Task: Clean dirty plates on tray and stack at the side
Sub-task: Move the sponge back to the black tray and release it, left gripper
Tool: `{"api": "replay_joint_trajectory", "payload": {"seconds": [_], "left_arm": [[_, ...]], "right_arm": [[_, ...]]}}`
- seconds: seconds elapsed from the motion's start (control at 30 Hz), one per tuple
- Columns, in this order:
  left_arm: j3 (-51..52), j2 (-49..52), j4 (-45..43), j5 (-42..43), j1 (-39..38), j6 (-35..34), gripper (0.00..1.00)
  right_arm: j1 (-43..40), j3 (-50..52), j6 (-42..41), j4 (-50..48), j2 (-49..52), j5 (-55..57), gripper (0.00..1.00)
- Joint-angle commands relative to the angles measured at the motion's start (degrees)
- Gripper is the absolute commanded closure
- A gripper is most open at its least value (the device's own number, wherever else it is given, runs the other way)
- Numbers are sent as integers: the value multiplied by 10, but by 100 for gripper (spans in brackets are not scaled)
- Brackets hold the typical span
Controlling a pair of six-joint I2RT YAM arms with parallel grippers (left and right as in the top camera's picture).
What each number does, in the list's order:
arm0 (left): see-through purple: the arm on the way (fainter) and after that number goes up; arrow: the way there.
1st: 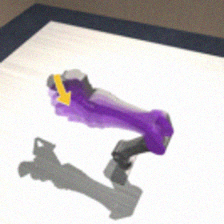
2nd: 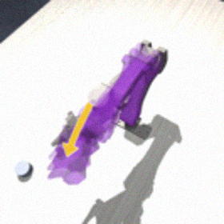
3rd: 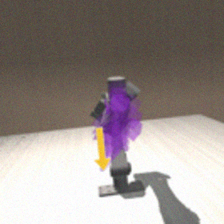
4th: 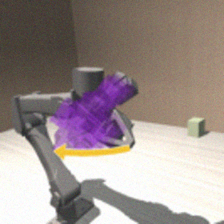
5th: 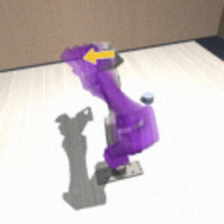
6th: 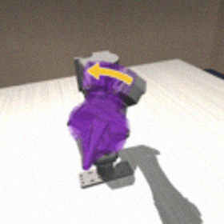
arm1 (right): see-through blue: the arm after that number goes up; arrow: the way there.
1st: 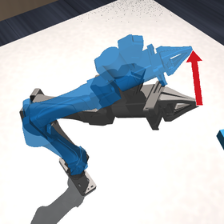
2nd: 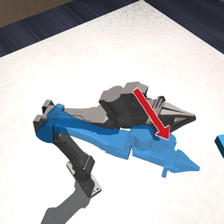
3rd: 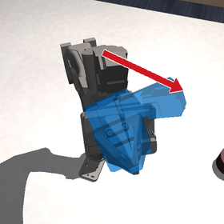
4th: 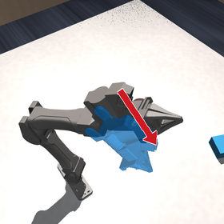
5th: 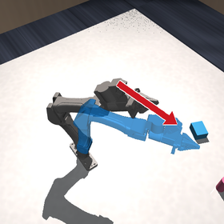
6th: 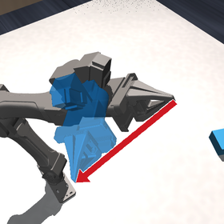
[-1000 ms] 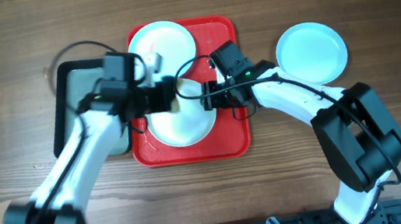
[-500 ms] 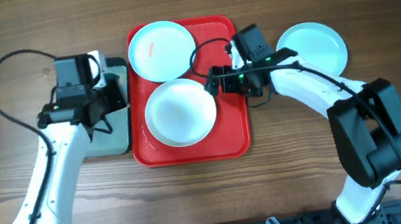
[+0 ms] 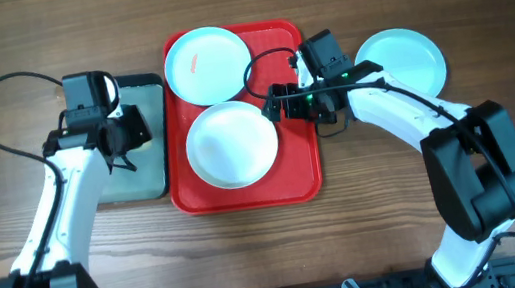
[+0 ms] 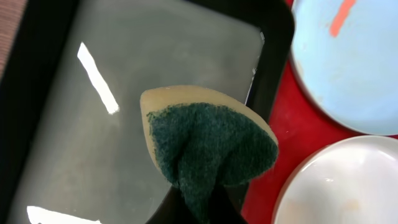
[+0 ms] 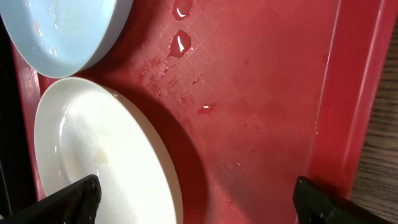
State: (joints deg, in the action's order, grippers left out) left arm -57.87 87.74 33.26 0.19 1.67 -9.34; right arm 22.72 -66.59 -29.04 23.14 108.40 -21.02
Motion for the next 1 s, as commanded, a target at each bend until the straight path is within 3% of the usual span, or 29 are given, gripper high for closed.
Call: {"api": "replay_joint_trajectory", "payload": {"seconds": [0.0,0.23,0.63,0.73,0.8,0.9,0.97], "left_arm": [[-9,20,0,-10,2,-1,96],[-9,41,-9,-50,2,-1,96],[-9,125,-33,-50,2,-1,96],[-9,130,-38,-56,2,-1,80],[-9,130,-42,-59,2,-1,77],[-9,132,-43,-59,2,-1,53],[-9,132,-43,-59,2,-1,43]], "right_arm": [[1,-13,3,0,-18,-10,0],[1,-13,3,0,-18,-10,0],[1,-13,4,0,-18,-10,0],[1,-13,4,0,-18,-10,0],[1,-13,4,0,-18,-10,0],[1,-13,4,0,-18,-10,0],[1,-13,4,0,-18,-10,0]]}}
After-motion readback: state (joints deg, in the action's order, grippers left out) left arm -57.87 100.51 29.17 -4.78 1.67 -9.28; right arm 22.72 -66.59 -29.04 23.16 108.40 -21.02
